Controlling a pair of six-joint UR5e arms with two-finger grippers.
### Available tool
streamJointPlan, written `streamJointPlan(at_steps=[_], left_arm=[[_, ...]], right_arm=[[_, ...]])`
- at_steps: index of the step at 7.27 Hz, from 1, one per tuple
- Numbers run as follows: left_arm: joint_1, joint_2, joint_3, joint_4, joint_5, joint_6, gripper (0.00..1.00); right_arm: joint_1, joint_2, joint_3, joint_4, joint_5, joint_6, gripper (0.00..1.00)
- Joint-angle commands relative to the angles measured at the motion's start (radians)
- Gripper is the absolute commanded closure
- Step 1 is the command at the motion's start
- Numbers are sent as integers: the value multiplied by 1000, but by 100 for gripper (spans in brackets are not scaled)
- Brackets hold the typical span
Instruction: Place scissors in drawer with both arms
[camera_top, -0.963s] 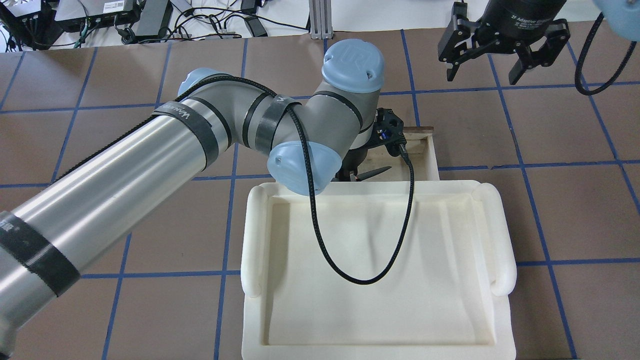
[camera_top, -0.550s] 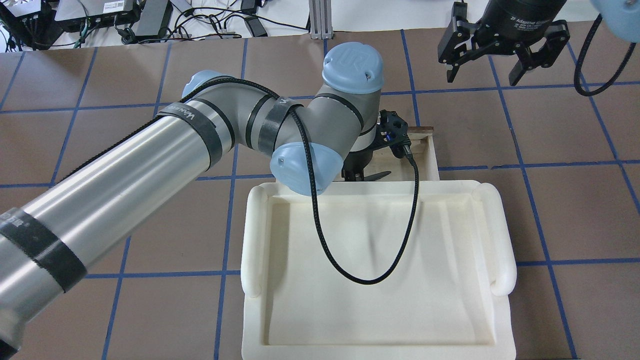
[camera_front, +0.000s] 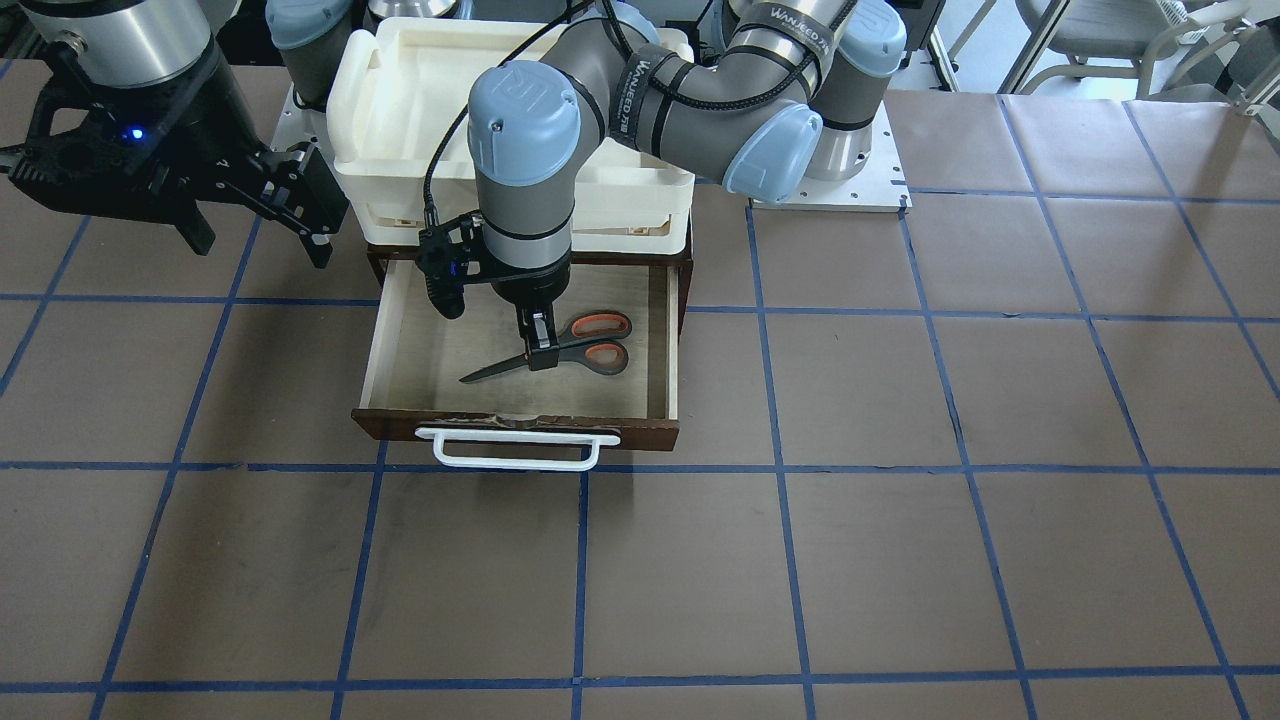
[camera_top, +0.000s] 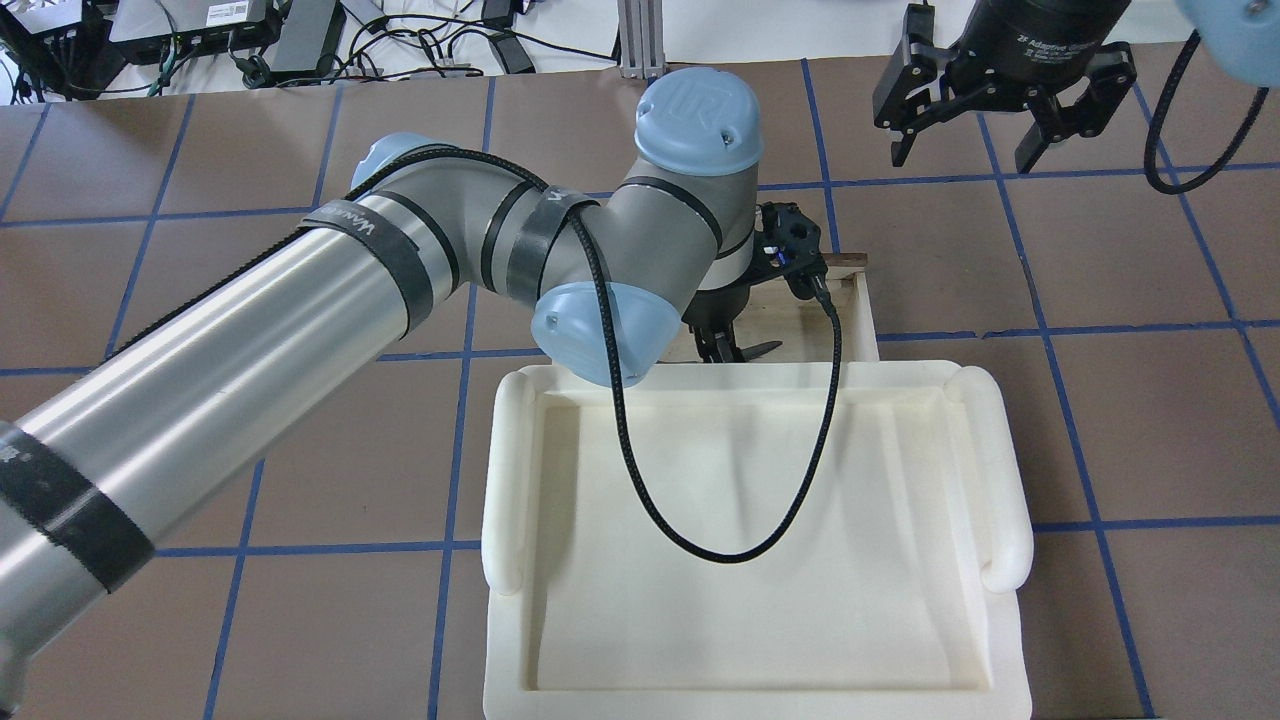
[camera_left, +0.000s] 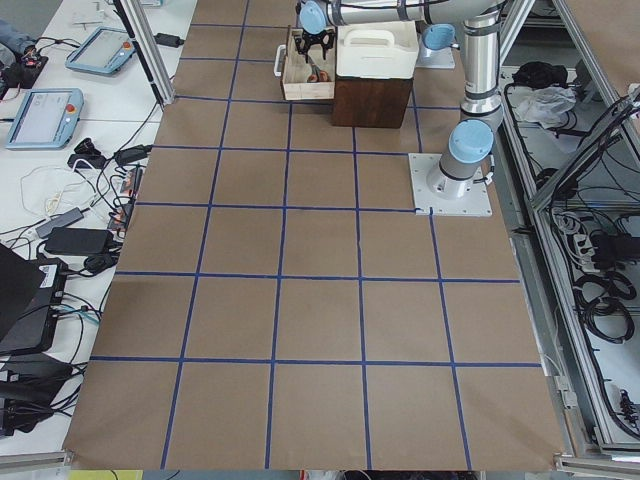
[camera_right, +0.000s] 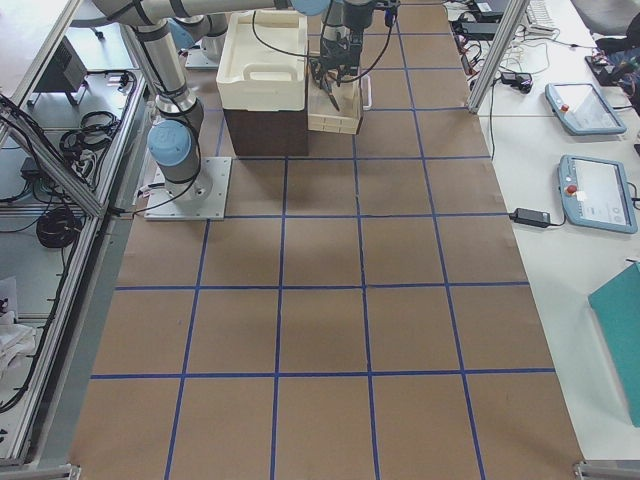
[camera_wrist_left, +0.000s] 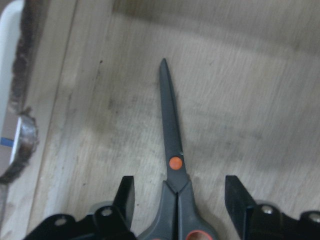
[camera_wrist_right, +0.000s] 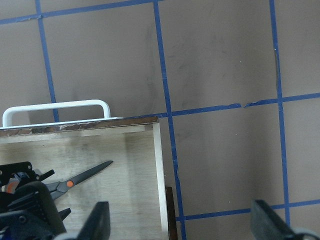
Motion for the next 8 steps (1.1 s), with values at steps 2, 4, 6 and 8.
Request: streamJointPlan(at_steps=[2,4,6,8], left_arm=[[74,62,42,6,-2,-9,30],[170,117,104,-107,-5,-28,21],[291,158,115,-167,-36,-189,10],[362,210,115,-250,-65,-355,0]], right_arm=[[13,0,2,-1,-3,2,0],[13,0,2,-2,-9,2,0],[13,0,4,-1,-11,0,0],[13,2,4,-2,-15,0,0]])
